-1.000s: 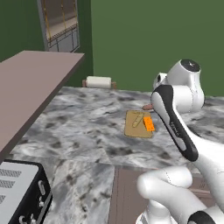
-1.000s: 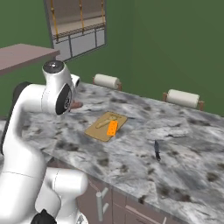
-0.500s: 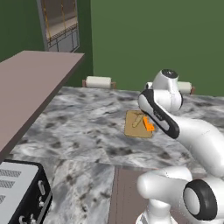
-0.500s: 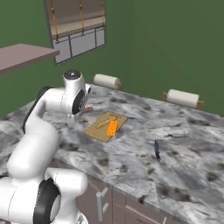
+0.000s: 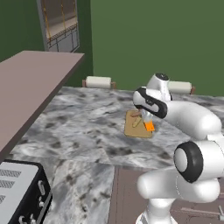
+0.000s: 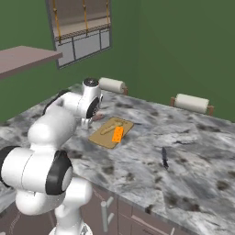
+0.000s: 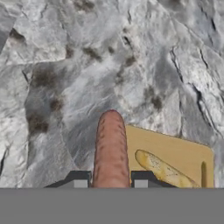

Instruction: Retrieve the sausage and cheese from the fridge and place them on the cutting board on the counter.

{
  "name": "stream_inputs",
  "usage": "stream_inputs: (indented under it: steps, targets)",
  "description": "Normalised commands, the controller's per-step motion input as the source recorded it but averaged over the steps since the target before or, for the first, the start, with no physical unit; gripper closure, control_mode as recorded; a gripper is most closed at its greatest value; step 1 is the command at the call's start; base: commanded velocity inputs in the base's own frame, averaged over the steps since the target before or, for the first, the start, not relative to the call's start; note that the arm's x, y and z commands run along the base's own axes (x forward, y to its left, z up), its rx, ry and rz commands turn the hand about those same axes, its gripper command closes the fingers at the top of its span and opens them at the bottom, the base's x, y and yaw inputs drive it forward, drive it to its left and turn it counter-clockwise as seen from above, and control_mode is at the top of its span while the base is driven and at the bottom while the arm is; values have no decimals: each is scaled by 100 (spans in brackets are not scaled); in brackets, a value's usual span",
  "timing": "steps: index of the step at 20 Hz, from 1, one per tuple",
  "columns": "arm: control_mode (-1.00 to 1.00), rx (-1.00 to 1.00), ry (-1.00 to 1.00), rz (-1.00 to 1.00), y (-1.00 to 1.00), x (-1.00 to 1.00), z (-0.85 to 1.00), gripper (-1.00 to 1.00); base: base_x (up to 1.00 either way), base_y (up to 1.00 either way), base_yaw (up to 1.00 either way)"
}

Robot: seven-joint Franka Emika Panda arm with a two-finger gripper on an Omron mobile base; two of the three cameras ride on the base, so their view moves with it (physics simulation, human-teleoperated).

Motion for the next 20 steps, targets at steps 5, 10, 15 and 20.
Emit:
stream_inputs:
  steps: [5, 10, 15, 20]
  targets:
    - [-100, 6, 0, -4, 0, 36, -52, 100, 0, 0, 0]
    - [-100, 2, 6, -3, -3, 22, -39, 100, 0, 0, 0]
    - [-100, 0, 14, 0, -13, 18, -26, 100, 0, 0, 0]
    - [-100, 5, 7, 0, -5, 39, -28, 100, 0, 0, 0]
